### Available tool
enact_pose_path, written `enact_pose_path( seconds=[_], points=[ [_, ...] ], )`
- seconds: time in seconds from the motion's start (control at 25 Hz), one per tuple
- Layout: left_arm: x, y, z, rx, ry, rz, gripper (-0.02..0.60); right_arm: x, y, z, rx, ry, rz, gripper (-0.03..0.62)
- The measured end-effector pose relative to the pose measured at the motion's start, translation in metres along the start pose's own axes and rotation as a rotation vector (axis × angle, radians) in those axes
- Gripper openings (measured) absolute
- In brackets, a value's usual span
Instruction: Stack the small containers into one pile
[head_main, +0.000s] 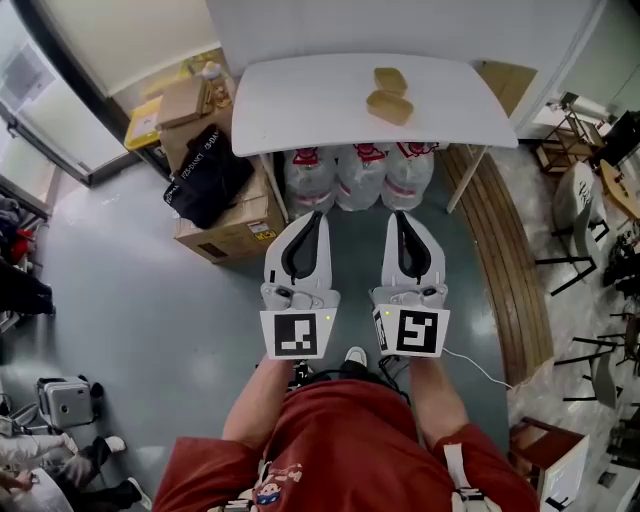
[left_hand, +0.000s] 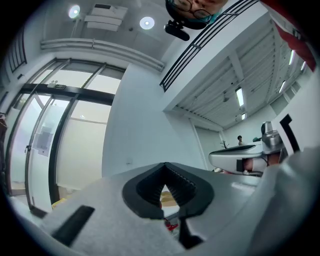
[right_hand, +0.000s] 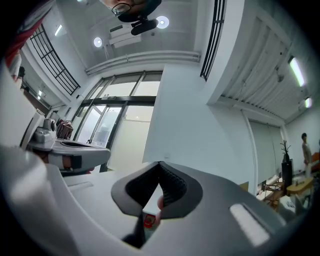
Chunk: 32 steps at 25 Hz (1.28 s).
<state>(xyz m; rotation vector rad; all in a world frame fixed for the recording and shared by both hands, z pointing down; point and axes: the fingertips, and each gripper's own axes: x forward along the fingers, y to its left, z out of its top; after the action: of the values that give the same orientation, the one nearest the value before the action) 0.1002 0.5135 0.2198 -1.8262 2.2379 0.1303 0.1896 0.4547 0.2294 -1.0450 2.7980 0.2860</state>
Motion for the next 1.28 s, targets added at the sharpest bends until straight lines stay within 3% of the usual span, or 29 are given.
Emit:
enact_pose_path(
  seconds=[0.36,1.04,1.28],
  points=[
    [0.019,-0.021,-0.005,-0.014,0.004,-0.021,0.002,-0.001,-0.027,-0.006,0.02,0.0,-0.028,0.0],
    [0.079,-0.105,-0.014,-0.02,0.003,-0.067,0.002,-0.006,-0.125,-0.022,0.043,-0.007,-0.075,0.001],
    [0.093,-0.113,-0.019,-0.018,0.024,-0.08,0.002,0.003,-0.139,-0.025,0.057,-0.011,-0.081,0.002]
  ],
)
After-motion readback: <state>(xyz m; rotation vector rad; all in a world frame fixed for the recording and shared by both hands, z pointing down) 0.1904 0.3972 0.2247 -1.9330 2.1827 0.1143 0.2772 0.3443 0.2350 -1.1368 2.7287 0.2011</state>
